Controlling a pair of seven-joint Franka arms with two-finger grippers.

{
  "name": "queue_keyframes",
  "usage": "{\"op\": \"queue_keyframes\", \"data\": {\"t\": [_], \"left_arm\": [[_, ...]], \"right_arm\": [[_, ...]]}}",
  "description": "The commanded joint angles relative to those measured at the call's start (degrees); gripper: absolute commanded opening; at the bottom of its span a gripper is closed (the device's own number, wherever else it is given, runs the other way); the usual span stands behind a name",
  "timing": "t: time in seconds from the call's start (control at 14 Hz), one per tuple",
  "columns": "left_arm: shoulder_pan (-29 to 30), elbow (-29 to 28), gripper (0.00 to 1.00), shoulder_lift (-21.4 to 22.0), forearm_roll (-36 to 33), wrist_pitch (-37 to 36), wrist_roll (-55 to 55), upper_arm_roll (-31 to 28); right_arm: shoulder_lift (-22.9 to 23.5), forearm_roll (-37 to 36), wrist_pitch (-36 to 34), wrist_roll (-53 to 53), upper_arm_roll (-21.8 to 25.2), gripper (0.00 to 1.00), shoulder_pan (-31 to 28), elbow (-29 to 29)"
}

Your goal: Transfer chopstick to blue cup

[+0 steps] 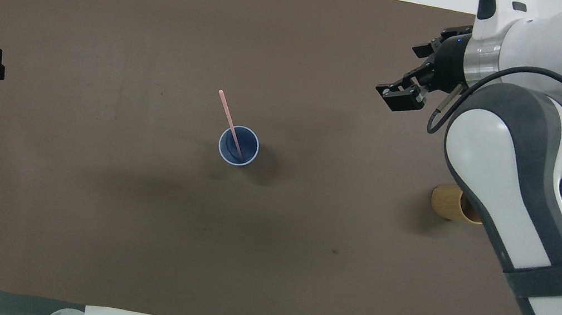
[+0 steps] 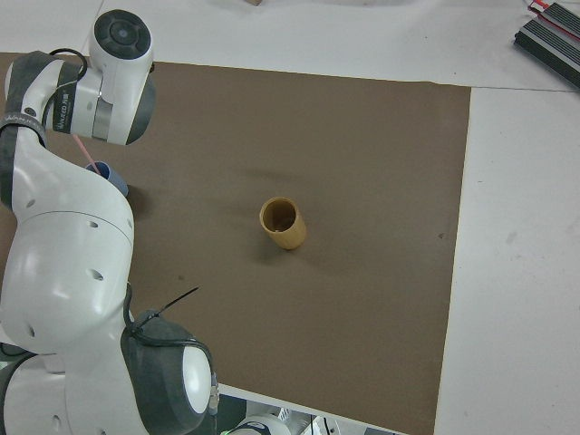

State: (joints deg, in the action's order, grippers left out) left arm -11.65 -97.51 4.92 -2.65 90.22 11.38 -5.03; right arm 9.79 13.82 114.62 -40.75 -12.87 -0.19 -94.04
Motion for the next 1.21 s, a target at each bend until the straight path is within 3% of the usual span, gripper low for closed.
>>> {"op": "queue_keyframes", "data": {"t": [0.0,0.14,0.29,0.5,0.64,0.79,1.14], "left_arm": [[-0.04,0.83,1.0,-0.26,-0.69,-1.19,-0.04,0.11],[-0.04,0.83,1.0,-0.18,-0.69,-1.37,-0.04,0.11],[-0.04,0.83,1.0,-0.26,-0.69,-1.28,-0.04,0.2],[0.05,1.01,1.0,0.26,-0.69,-1.54,-0.3,0.11],[0.05,0.92,1.0,0.35,-0.51,-1.46,-0.92,0.02],[0.05,1.44,1.0,0.26,-0.51,-1.89,-5.47,0.02],[0.05,1.45,1.0,0.26,-0.51,-1.72,-7.25,0.02]], "right_arm": [[-6.16,-7.72,-10.69,11.53,-0.06,0.99,-1.04,0.26],[-9.6,-12.93,-16.7,17.86,4.85,0.99,1.23,0.18],[-9.61,-13.9,-21.87,21.94,11.42,0.99,1.59,0.61],[-10.92,-17.17,-32.34,25.07,15.84,0.99,1.77,2.02],[-12.16,-17.95,-33.49,35.34,17.69,0.99,1.68,2.2],[-12.34,-17.17,-33.5,35.13,21.29,0.99,1.33,2.02],[-11.63,-17.78,-33.05,39.59,22.01,0.99,1.24,3.78]]}}
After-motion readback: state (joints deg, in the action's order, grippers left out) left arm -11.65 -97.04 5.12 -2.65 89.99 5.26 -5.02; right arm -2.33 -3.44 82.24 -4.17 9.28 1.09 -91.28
